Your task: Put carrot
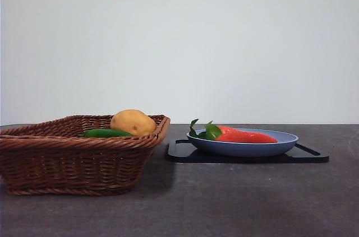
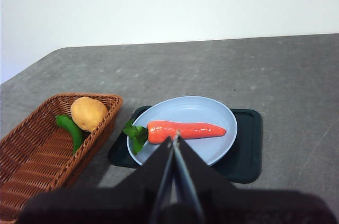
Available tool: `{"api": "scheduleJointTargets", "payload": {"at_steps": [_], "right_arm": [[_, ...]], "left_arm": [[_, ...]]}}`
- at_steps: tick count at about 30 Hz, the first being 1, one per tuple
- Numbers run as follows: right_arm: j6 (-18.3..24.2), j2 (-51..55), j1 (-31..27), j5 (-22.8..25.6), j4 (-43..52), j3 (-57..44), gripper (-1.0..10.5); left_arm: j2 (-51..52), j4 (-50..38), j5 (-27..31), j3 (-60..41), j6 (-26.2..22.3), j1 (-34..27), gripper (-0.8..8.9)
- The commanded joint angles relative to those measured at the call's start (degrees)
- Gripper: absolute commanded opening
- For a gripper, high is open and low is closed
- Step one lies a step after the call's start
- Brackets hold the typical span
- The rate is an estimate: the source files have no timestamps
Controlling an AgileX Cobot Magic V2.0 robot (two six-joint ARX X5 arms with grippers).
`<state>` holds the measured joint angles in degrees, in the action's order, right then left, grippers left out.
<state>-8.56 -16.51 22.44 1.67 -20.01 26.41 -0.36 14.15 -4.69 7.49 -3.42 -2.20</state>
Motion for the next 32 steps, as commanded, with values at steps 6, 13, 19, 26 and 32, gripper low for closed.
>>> {"api": "scheduleJointTargets", "payload": {"at_steps": [6, 13, 19, 26, 32], "right_arm": [[-0.59, 0.02, 0.20, 0.22, 0.72, 0.00, 0.0], [-0.59, 0.00, 0.20, 0.22, 0.72, 0.00, 0.0], [-0.59, 0.00, 0.20, 0.22, 0.72, 0.00, 0.0], [-0.59, 0.00, 0.20, 0.22, 0.72, 0.00, 0.0], [-0.59, 0.02, 0.20, 0.22, 0.72, 0.00, 0.0]], "left_arm": [[0.26, -1.16, 0.00, -4.57, 1.03, -0.17, 0.08], [0.26, -3.93, -0.04, -6.43, 3.85, -0.11, 0.08], [0.07, -4.07, -0.02, -6.43, 3.85, -0.13, 0.08], [0.07, -4.15, -0.02, -6.43, 3.85, -0.13, 0.08], [0.07, -4.15, -0.02, -6.43, 3.85, -0.13, 0.08]]}}
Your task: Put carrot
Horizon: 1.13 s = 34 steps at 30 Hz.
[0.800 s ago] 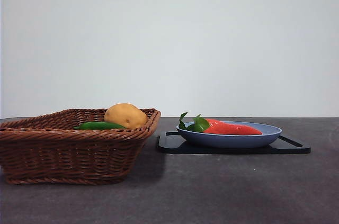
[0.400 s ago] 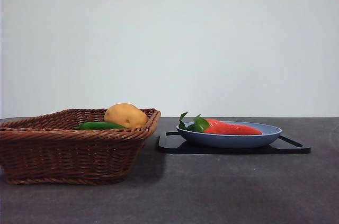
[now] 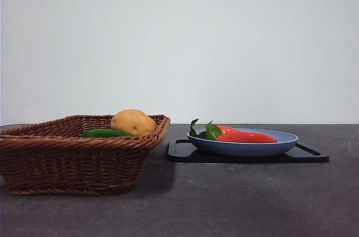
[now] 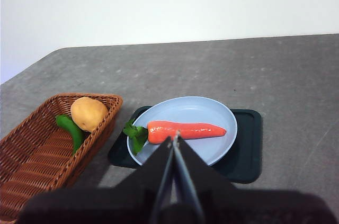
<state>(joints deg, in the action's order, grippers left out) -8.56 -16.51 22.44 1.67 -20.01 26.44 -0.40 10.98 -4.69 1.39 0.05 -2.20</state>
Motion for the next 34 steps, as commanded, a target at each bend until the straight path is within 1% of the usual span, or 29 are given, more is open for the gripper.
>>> {"api": "scheduleJointTargets", "payload": {"at_steps": [1, 6, 8, 11, 13, 17, 20, 22, 26, 32, 34], "right_arm": [[-0.59, 0.00, 0.20, 0.22, 0.72, -0.02, 0.0], [-0.11, 0.02, 0.20, 0.24, 0.74, -0.02, 0.0], [6.21, 0.17, 0.20, 0.61, 0.61, -0.04, 0.0], [11.65, 1.81, -0.39, 2.67, -0.37, -0.35, 0.0], [14.08, 3.26, -2.47, 2.54, -0.31, -1.11, 0.0], [13.07, 6.01, -10.12, -4.35, 0.77, -4.09, 0.0], [12.90, 8.20, -15.21, -7.61, 4.39, -8.48, 0.0], [12.59, 9.29, -17.33, -9.35, 7.23, -11.72, 0.0], [9.73, 12.26, -19.91, -9.66, 11.93, -18.88, 0.0], [6.78, 16.20, -21.44, -9.68, 11.82, -24.52, 0.0], [6.47, 16.55, -21.70, -9.66, 11.89, -25.42, 0.0]], "left_arm": [[0.11, -0.98, -0.02, -0.33, 0.37, -0.13, 0.08], [0.11, -0.98, -0.02, -0.33, 0.37, -0.13, 0.08], [0.11, -0.96, -0.02, -0.33, 0.37, -0.13, 0.08], [0.11, -1.03, -0.02, -0.33, 0.37, -0.13, 0.08], [0.11, -1.07, -0.02, -0.33, 0.37, -0.13, 0.08], [0.11, -1.07, -0.02, -0.33, 0.37, -0.13, 0.08], [0.11, -1.07, -0.02, -0.33, 0.37, -0.13, 0.08], [0.11, -1.07, -0.02, -0.33, 0.37, -0.13, 0.08], [0.11, -1.09, -0.02, -0.33, 0.37, -0.13, 0.08], [0.11, -1.09, -0.02, -0.33, 0.37, -0.13, 0.08], [0.11, -1.09, -0.02, -0.33, 0.37, -0.13, 0.08]]}}
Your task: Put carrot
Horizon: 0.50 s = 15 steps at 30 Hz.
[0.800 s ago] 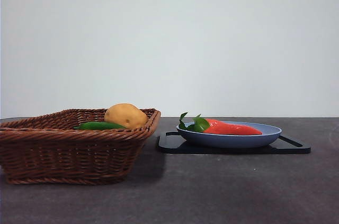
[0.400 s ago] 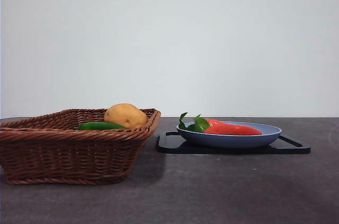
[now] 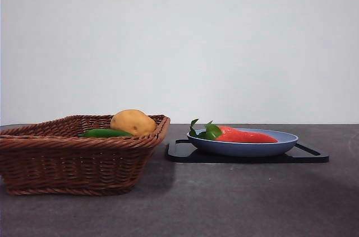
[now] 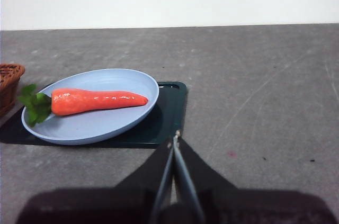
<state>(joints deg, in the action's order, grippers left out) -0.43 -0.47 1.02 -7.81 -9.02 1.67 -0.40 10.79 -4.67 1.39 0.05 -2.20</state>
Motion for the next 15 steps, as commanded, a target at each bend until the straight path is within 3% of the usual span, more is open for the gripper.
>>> {"api": "scheduleJointTargets", "payload": {"at_steps": [1, 15], "right_arm": [[-1.70, 0.50, -0.37, -0.17, 0.79, -1.09, 0.0], [-2.71, 0.48, -0.57, 0.48, -0.37, -1.18, 0.0]], "left_arm": [[0.11, -0.90, -0.04, -0.33, 0.37, -0.13, 0.08], [0.11, -0.90, -0.07, -0.33, 0.37, -0.13, 0.08]]}}
